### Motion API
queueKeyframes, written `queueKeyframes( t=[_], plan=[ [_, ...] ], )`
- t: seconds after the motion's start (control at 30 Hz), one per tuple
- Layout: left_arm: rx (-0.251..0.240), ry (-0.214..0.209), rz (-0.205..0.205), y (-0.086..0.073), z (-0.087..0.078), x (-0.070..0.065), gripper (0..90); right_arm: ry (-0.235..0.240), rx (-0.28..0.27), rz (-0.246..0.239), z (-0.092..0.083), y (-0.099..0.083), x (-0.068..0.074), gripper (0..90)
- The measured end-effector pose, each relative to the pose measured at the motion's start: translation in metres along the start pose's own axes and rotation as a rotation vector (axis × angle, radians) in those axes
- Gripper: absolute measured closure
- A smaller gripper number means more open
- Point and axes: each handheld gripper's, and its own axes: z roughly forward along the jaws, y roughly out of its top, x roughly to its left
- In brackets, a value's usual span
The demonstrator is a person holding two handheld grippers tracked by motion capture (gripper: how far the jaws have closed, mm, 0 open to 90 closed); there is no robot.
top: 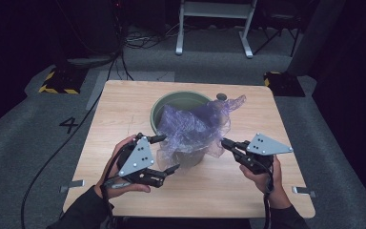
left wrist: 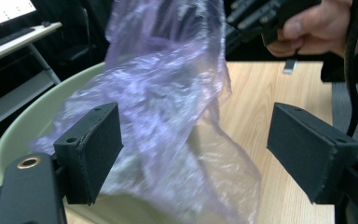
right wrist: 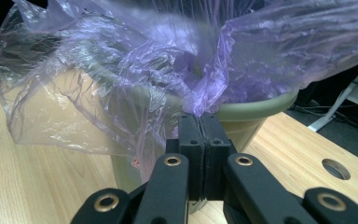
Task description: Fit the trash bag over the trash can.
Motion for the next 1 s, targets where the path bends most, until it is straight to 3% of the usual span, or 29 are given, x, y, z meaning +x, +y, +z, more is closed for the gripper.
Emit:
queueKeyframes(
  t=[0.1,0.13,0.23,0.37,0.5,0.8,0.9,1.0],
  plan=[
    [0.025,0.026,-0.001,0.007,0.010,0.002,18.6,0.004,0.003,-0.010,0.001,0.002,0.002,89.1],
    [0.029,0.046,-0.006,0.009,0.013,0.003,23.9,0.003,0.005,-0.013,0.002,0.002,0.003,89.1],
    [0.066,0.045,0.027,0.013,0.020,0.006,42.9,0.006,0.004,-0.012,0.002,0.002,0.003,89.0],
    [0.119,0.077,0.074,0.011,0.027,0.013,71.0,0.007,0.004,-0.006,0.002,0.001,0.001,89.0],
    [0.120,0.085,0.052,0.005,0.026,0.022,86.1,0.002,0.004,0.000,0.001,-0.001,-0.001,89.1],
    [0.119,0.147,-0.050,-0.017,0.015,0.052,89.7,-0.026,0.021,0.017,0.003,-0.006,-0.010,89.1],
    [0.105,0.154,-0.111,-0.027,0.012,0.063,89.8,-0.050,0.033,0.024,0.006,-0.009,-0.015,89.1],
    [0.061,0.143,-0.192,-0.036,0.008,0.072,89.8,-0.068,0.049,0.019,0.007,-0.012,-0.019,89.0]
  ],
)
